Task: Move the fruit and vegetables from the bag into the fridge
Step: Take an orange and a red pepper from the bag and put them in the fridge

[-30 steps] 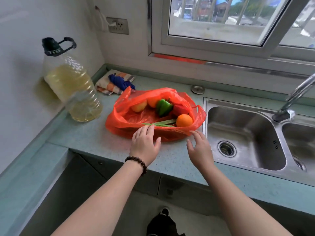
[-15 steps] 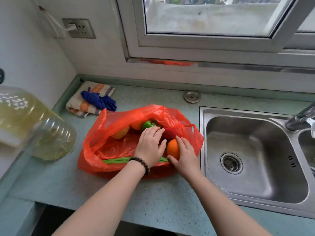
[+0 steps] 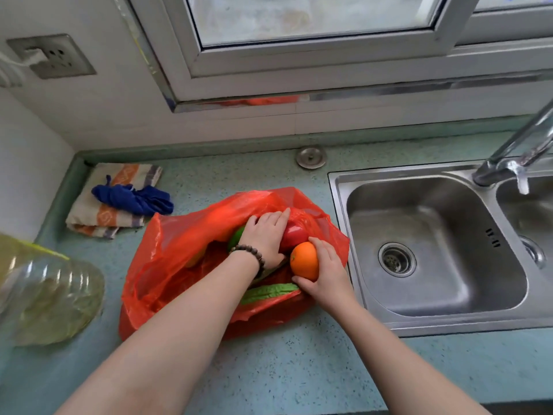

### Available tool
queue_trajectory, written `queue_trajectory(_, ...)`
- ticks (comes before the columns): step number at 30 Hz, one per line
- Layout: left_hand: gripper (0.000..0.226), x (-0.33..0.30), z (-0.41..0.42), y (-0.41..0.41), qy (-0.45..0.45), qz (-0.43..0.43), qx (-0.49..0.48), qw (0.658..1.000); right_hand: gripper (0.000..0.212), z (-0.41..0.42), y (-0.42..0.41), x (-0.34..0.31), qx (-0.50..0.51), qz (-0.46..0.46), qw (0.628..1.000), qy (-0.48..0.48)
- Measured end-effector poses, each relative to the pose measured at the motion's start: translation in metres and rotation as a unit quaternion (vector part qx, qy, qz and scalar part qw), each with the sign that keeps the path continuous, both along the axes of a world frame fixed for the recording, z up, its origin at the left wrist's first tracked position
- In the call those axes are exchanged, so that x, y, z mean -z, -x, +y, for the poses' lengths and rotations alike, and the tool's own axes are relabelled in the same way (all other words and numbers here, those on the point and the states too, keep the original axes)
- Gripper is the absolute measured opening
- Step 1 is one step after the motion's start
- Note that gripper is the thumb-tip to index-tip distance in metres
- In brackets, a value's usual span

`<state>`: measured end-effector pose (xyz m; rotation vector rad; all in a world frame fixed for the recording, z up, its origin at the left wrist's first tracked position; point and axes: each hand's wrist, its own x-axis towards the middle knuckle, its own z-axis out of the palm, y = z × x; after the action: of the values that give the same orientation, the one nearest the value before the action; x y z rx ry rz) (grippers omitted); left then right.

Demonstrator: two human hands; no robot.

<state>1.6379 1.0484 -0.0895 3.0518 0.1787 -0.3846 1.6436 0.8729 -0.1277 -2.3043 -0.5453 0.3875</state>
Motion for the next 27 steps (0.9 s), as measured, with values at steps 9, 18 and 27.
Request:
queue_trajectory(9,0.092,0.016,-0.009,-0.005,-0.029,-0.093,0.063,0.993,0.09,-0.006,0.018,-0.002,0.103,0.024,0.994,-0.011)
queue_trajectory(18,0.092,0.015,-0.007,-0.028,-0.015,-0.068,0.077,0.995,0.088,-0.005,0.026,-0.004,0.141,0.02,0.99,-0.006)
queue_trajectory(27,0.093,-0.001,0.023,0.007,0.138,-0.102,0.052,0.984,0.088,0.001,0.03,-0.007,0.153,0.022,0.988,0.023)
